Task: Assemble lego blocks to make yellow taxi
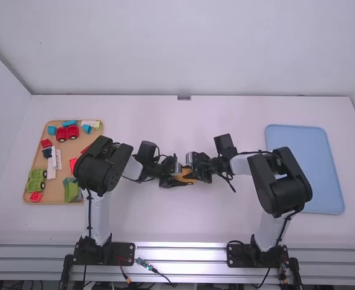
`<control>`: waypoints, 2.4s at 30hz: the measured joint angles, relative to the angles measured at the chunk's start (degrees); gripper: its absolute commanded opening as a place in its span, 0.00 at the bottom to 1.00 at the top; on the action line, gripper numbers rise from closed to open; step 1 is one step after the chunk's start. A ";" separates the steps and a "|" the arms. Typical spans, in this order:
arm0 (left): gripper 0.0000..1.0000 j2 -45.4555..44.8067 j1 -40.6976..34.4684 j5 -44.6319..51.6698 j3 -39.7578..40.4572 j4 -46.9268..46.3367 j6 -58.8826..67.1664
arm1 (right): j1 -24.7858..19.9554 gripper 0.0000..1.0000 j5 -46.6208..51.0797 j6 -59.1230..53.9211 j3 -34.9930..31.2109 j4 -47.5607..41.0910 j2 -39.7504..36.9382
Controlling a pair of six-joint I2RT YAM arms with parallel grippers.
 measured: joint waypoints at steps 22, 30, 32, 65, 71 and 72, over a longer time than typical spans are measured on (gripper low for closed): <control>0.41 0.00 0.04 0.48 -0.02 -0.35 0.13 | 0.92 0.00 1.18 -7.69 5.90 -14.60 0.87; 0.42 0.00 -0.02 0.44 0.02 -0.35 -0.11 | 0.37 0.00 -1.95 -9.77 4.83 -11.54 1.60; 0.41 0.00 0.00 0.39 0.07 -0.39 -0.13 | 0.42 0.00 -2.93 -7.61 3.41 -7.17 1.64; 0.41 0.00 -0.17 -0.04 0.87 -1.51 -0.07 | -1.60 0.00 1.64 1.55 -0.87 -2.08 -1.90; 0.41 0.00 -0.17 0.02 0.87 -1.53 -0.04 | -0.22 0.00 2.34 0.31 -1.33 -0.37 -2.03; 0.41 0.00 -0.17 0.02 0.87 -1.60 -0.07 | -0.09 0.00 2.27 0.22 -1.49 0.31 -2.03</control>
